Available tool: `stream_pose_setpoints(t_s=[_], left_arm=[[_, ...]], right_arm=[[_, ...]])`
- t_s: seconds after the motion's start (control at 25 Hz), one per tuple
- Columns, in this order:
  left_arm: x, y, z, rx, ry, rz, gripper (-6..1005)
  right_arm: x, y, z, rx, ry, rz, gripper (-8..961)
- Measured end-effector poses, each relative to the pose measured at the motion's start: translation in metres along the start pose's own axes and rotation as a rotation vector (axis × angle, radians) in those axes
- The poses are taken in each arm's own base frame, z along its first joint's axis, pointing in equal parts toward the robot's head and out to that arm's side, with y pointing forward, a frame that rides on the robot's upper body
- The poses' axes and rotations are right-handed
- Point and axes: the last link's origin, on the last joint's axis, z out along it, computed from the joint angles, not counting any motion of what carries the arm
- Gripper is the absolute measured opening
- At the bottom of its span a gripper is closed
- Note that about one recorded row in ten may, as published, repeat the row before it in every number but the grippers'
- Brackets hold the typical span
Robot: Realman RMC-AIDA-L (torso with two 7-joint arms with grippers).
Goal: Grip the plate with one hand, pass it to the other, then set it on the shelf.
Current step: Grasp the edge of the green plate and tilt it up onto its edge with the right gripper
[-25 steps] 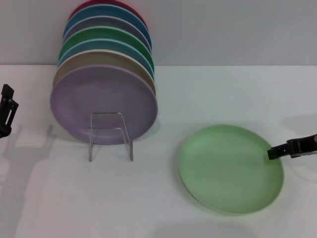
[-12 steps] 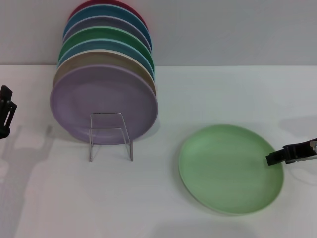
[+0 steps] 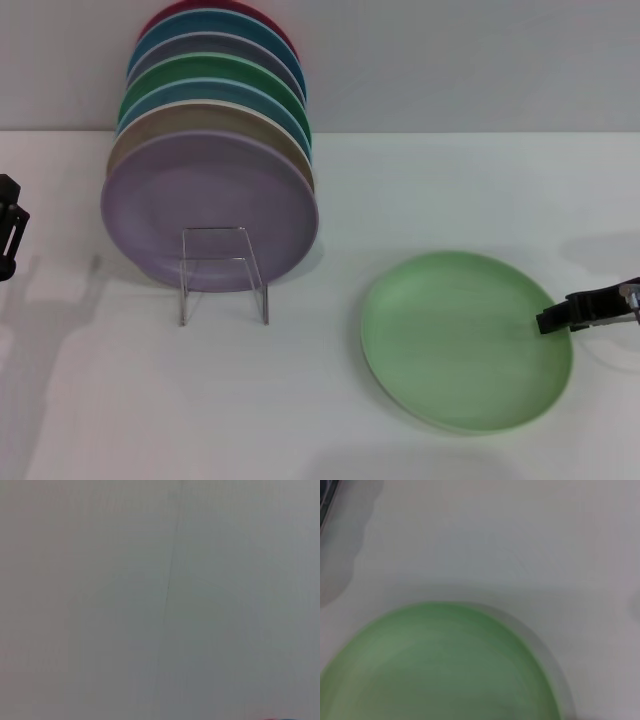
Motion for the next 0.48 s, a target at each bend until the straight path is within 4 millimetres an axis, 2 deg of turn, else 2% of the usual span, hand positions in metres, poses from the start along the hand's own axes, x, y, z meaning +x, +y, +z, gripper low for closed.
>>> stream_pose_setpoints(t_s=[0.48], left_arm=[[0.0006,-0.0011,0.0003,0.003,0.002,0.001,769]], right_arm=[[-0.0011,0.0018,0.0024,-0.001,0.005,-0.002,424]])
